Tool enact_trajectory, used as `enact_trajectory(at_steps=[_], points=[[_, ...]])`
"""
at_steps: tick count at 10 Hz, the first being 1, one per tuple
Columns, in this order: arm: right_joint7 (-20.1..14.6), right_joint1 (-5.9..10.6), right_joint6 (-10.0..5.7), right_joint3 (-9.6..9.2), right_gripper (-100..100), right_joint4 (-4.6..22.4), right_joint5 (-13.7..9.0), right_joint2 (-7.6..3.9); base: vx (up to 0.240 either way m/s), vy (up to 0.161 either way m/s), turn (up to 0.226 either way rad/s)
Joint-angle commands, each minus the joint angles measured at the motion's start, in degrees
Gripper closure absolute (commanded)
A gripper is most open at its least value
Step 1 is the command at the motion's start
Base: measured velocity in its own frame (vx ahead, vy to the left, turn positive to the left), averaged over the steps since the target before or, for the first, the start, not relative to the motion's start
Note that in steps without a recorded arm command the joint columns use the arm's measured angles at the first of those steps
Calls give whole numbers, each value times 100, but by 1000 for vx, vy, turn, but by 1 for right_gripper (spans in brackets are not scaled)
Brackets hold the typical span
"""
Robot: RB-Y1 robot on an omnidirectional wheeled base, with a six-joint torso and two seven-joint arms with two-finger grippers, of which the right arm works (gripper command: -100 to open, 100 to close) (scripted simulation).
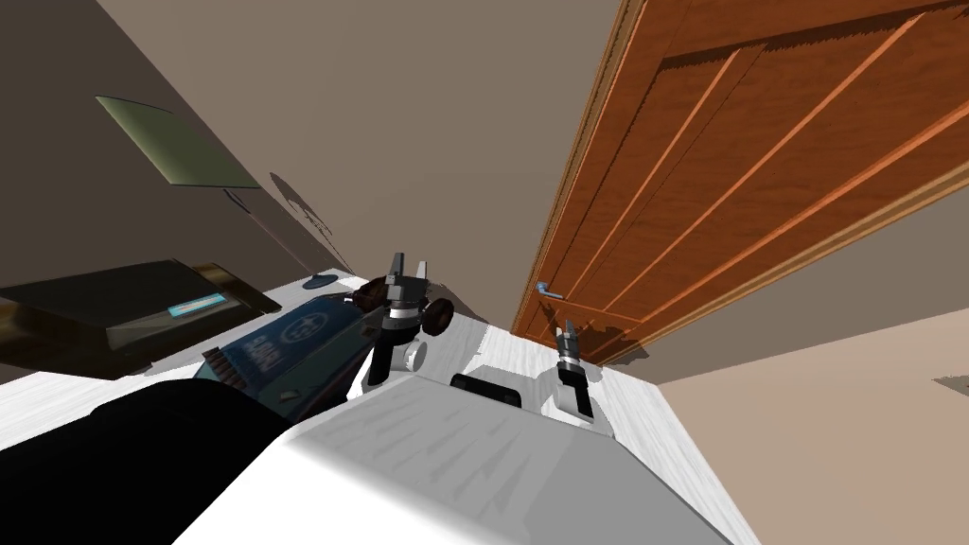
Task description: Pull the door open
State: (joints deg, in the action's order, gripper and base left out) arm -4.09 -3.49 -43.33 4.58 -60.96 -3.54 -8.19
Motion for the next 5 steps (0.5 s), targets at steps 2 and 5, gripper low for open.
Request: enact_trajectory(at_steps=[2, 5], points=[[-10, 98, -23, 39, -100, 306, -18, -6, 101, 12, 18], [-27, 221, -60, 85, -100, 671, -41, -22, 93, 1, 24]])
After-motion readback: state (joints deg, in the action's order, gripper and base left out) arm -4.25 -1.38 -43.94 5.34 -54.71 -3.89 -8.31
